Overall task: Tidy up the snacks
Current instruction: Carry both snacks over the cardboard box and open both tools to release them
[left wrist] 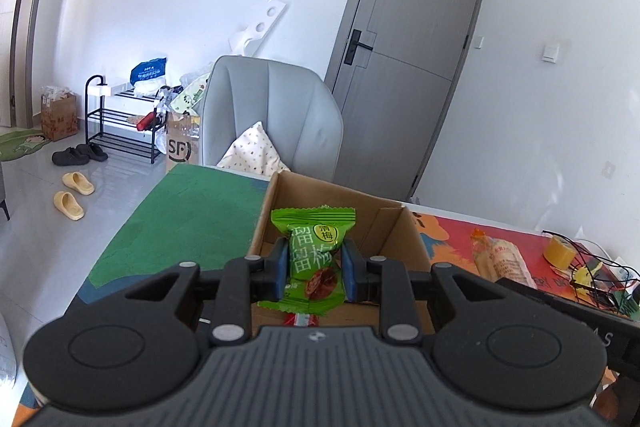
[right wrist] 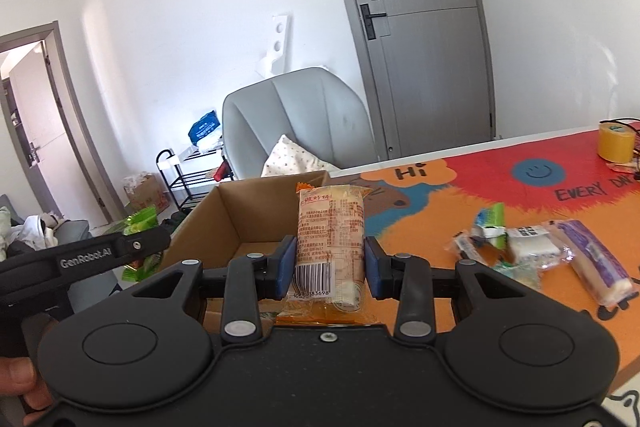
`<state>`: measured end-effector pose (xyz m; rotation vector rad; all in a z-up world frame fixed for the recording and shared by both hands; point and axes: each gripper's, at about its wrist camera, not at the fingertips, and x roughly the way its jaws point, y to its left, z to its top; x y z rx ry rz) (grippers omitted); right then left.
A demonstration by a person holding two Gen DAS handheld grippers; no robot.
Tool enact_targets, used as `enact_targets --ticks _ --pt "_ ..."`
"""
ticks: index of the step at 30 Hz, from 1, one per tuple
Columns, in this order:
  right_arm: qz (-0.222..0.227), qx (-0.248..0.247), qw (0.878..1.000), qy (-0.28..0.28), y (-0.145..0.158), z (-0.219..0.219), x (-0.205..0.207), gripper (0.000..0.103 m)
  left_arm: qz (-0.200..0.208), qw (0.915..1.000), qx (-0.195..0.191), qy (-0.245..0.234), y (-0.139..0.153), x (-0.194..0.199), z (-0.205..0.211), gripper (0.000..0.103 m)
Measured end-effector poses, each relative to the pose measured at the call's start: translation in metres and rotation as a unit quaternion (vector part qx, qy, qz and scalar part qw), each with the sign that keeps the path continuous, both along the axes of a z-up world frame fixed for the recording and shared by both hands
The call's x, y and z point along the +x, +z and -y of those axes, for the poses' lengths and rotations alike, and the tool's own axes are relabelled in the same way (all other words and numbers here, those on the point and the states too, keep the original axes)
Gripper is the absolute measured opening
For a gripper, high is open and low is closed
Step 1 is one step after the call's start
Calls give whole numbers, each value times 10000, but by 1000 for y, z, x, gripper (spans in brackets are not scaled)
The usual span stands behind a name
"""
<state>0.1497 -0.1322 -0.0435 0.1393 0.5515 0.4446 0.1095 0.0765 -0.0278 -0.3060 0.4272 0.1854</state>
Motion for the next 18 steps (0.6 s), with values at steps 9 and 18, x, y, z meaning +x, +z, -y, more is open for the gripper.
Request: enact_targets --ticks 9,18 --pt "-88 43 9999 142 -4 -25 17 37 -269 9994 -206 67 -9 17 -14 27" --pt "-219 79 9994 270 -9 -45 33 37 -236 9990 -296 252 -4 4 -20 35"
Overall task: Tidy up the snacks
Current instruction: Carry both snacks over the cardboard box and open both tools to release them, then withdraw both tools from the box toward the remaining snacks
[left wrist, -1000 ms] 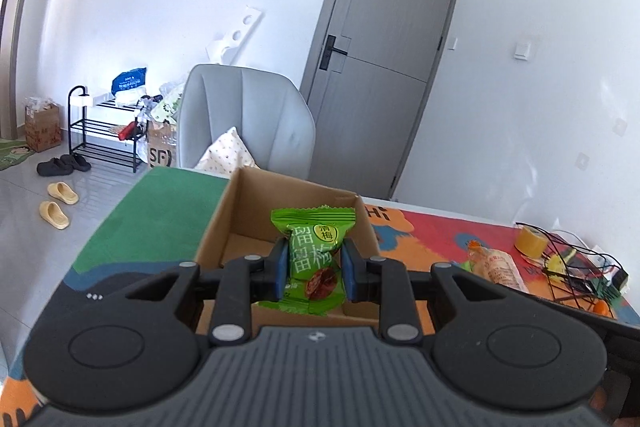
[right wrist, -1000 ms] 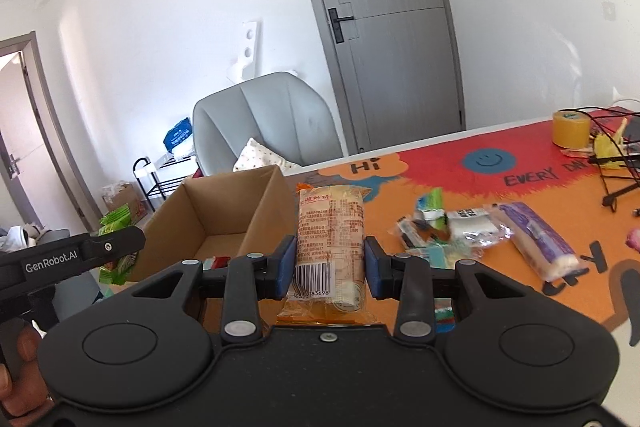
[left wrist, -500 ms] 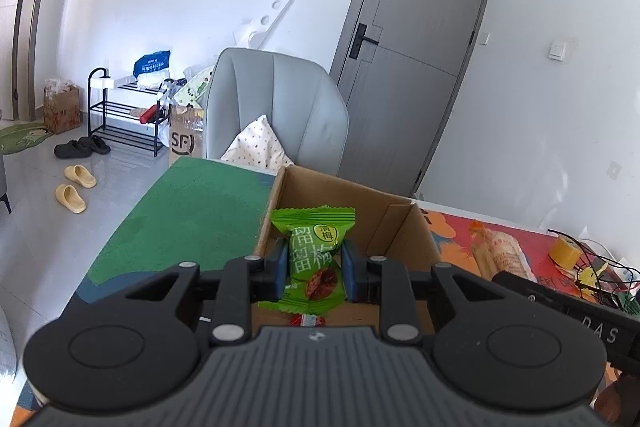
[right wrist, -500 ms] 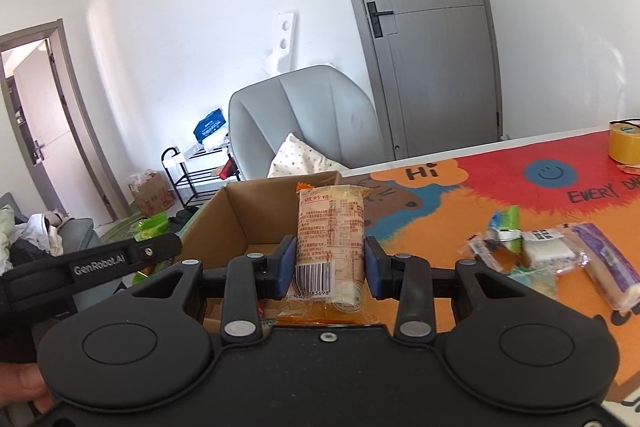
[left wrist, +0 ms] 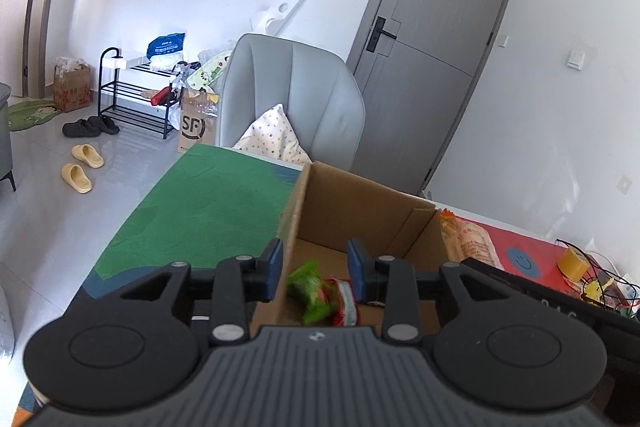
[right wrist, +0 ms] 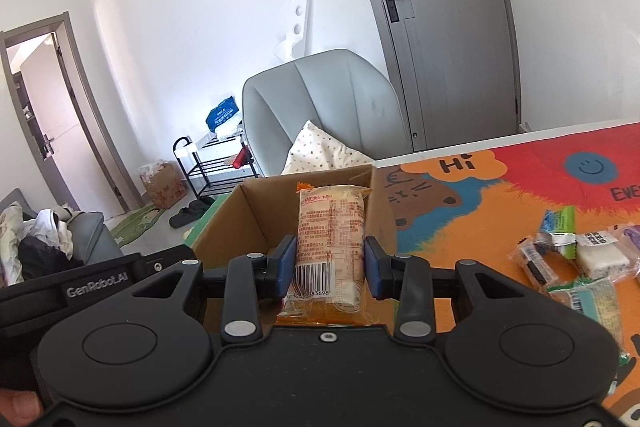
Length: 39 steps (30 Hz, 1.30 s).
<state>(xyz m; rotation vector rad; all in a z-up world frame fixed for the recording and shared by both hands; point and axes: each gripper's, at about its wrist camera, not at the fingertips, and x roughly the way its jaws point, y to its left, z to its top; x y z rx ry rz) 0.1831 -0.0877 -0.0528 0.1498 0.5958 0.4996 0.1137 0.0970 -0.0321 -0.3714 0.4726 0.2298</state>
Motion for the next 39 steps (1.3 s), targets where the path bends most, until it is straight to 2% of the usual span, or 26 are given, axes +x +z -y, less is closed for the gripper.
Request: enact_targets --ticks 3,7,8,11,16,24,28,31,39 --pt "2 25 10000 52 -2 -5 3 38 -6 10000 -9 80 1 -3 -4 45" --pt "-25 34 10000 45 -4 -5 3 52 76 9998 40 180 4 -10 -5 63" --pt "-34 66 10000 29 -4 -4 3 53 110 9997 53 204 5 -12 -4 71" --pt "-46 128 9999 -52 -1 6 -2 57 167 9994 69 310 6 -14 -2 82" --pt "64 168 9998 -130 4 19 -12 68 113 9992 88 360 5 -11 3 87" --pt "46 306 9991 -282 8 54 -21 73 75 9987 85 507 7 -18 14 91" --pt "26 332 9988 -372 10 69 -27 82 86 9987 159 485 13 -25 21 91" --pt "10 324 9986 -408 11 76 -30 83 112 9986 196 480 15 -28 26 98" --pt "24 303 9967 -758 15 113 -46 99 181 9993 230 235 20 -37 48 99"
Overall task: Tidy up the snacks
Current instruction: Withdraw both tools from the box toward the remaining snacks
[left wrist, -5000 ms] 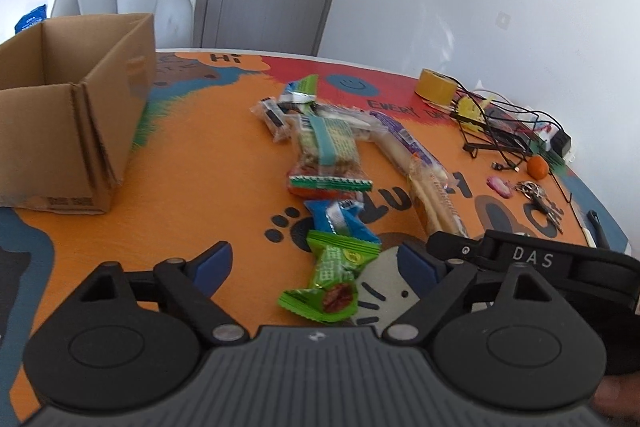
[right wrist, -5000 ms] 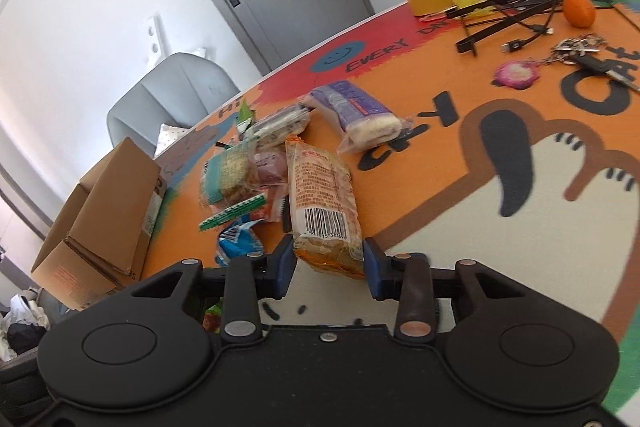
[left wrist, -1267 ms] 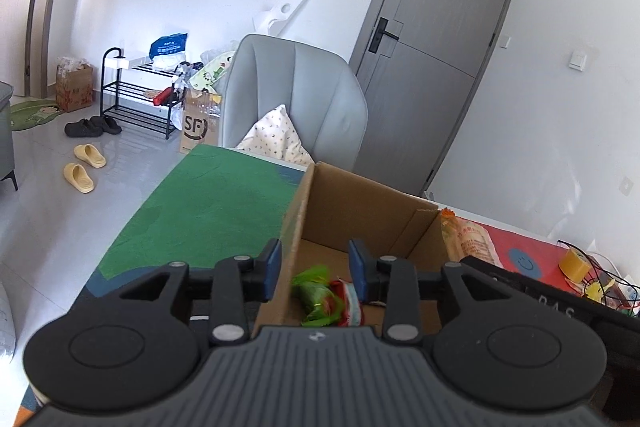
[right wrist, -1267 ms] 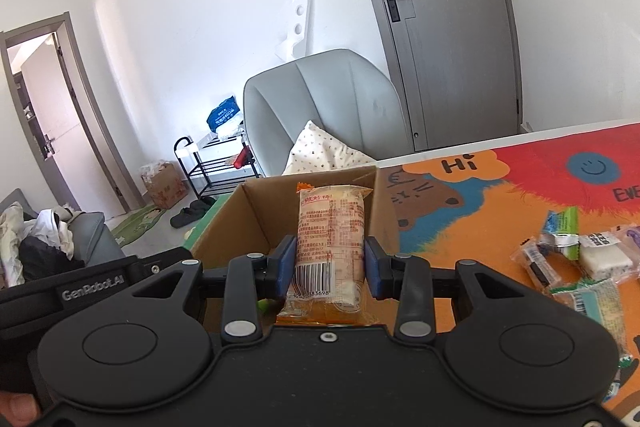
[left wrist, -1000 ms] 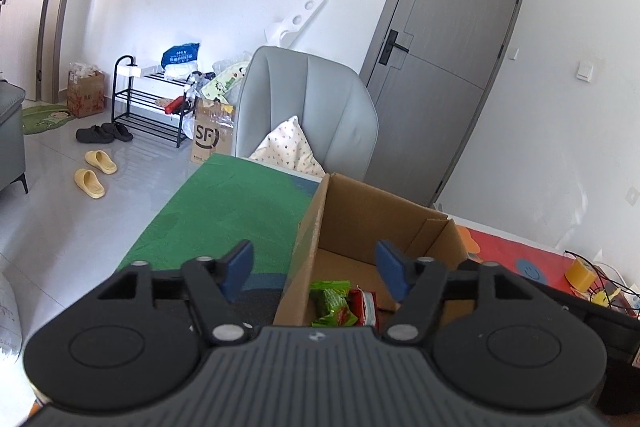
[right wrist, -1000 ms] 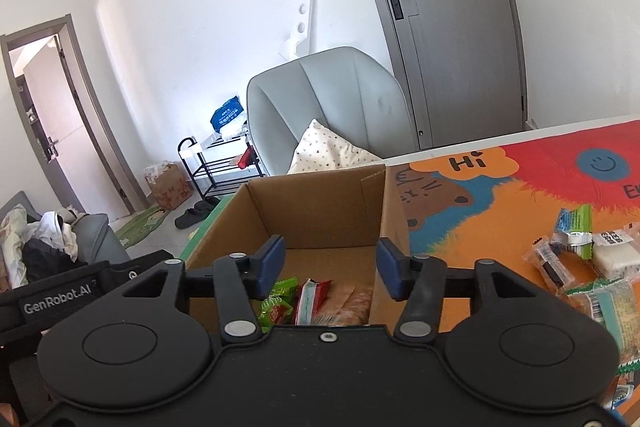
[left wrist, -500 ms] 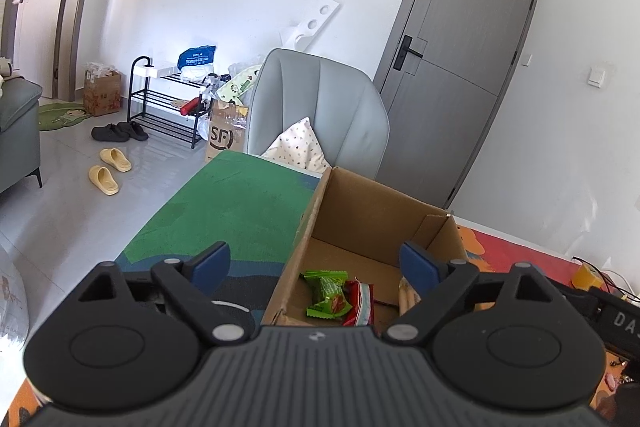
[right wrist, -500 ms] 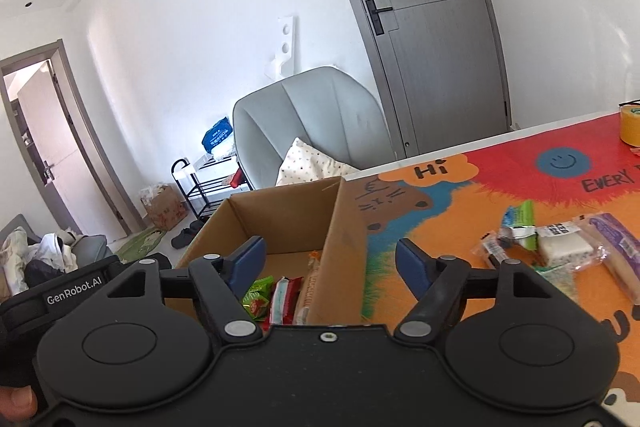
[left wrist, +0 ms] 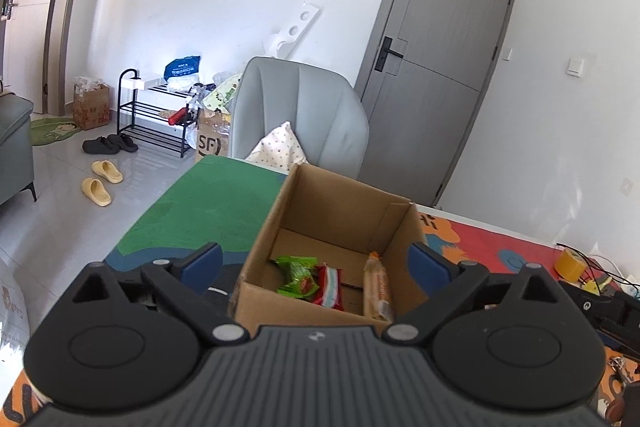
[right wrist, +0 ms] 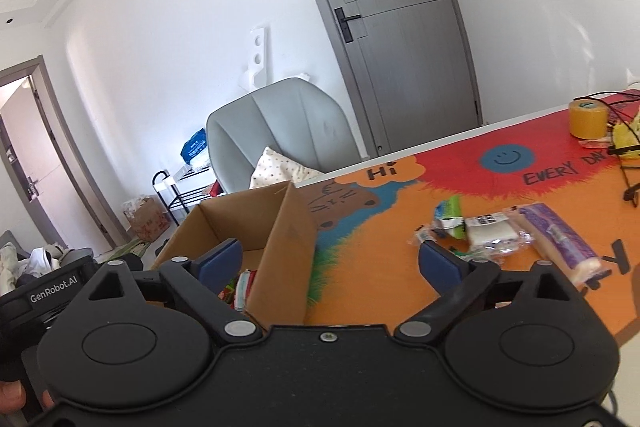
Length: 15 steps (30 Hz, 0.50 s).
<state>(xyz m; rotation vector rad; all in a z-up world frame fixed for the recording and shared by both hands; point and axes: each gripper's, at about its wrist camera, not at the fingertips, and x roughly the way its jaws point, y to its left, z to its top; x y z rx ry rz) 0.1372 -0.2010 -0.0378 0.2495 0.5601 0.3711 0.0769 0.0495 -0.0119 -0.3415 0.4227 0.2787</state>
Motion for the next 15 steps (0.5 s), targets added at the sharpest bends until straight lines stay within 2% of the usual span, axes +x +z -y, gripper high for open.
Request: enact_targets --ticks 11,15 --pt "-42 -196 9983 -552 1 46 -25 100 55 9982 -106 -583 -2 -8 41 99" --pt "-18 -192 9975 -684 -1 63 -30 100 5 9971 9 -767 -4 -4 58 99"
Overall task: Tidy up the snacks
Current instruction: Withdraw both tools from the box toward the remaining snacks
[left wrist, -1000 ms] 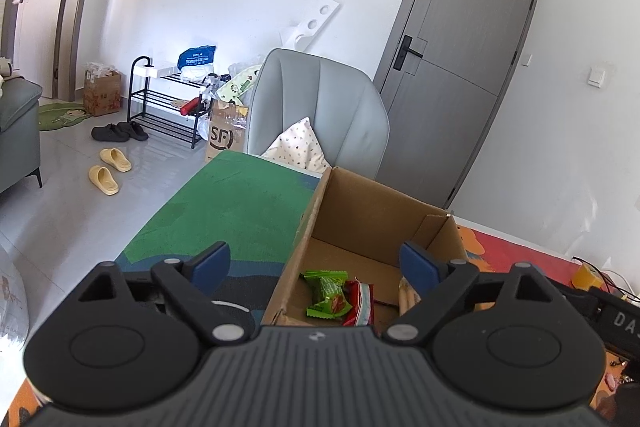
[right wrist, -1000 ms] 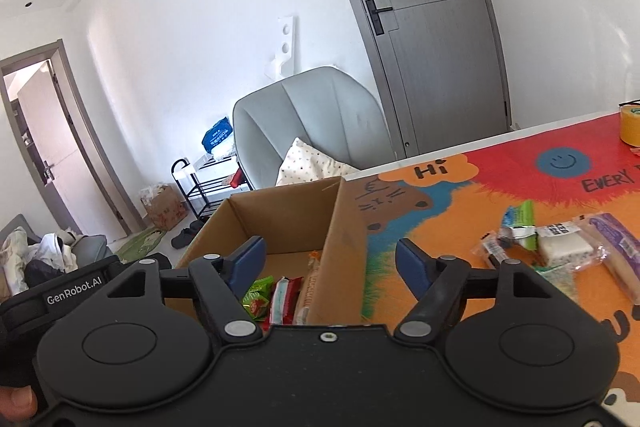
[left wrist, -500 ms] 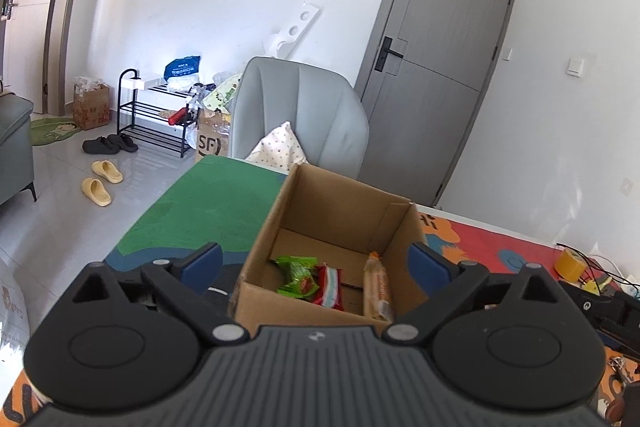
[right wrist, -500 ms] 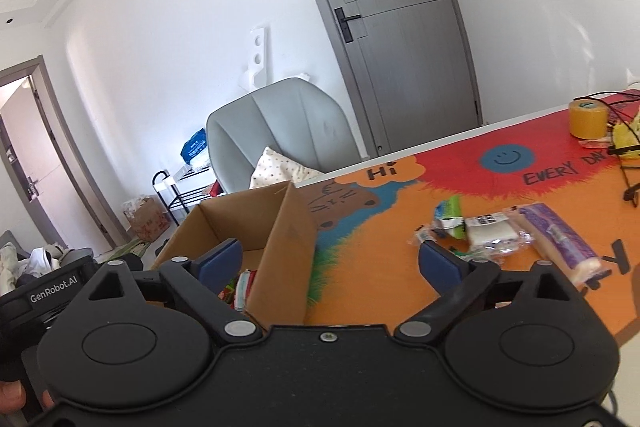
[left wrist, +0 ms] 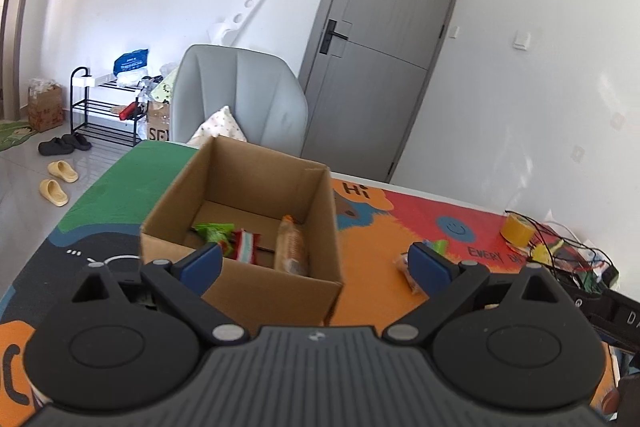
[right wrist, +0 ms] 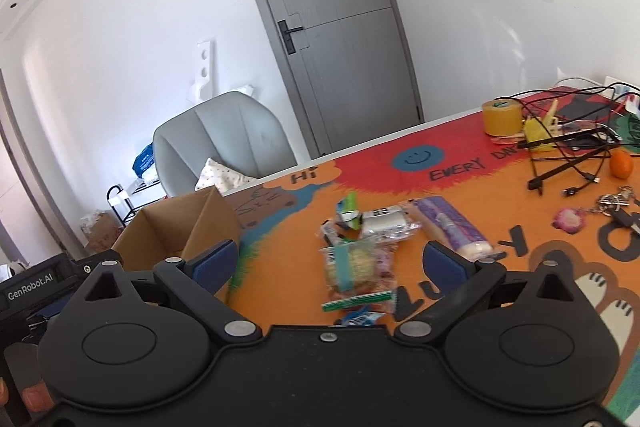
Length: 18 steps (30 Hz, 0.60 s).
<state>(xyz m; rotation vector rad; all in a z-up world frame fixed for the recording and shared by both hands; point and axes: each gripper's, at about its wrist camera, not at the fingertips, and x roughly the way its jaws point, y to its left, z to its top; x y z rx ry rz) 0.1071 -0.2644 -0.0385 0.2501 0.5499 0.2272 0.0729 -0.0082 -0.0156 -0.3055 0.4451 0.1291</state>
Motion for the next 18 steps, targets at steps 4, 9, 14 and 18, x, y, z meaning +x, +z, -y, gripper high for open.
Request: enact_targets --ticks 4,9,14,18 --pt "-44 95 9998 -176 -6 20 1 100 -31 9998 80 -165 -4 0 17 99" --pt "-106 176 9996 -204 -15 32 2 99 -134 9994 153 -284 -11 7 33 99" --pt "-321 218 9990 -222 -32 39 7 91 -176 9990 168 -369 -19 14 45 99" --pt "-573 226 9981 -7 -47 36 14 78 -269 9986 203 -412 -29 20 51 99"
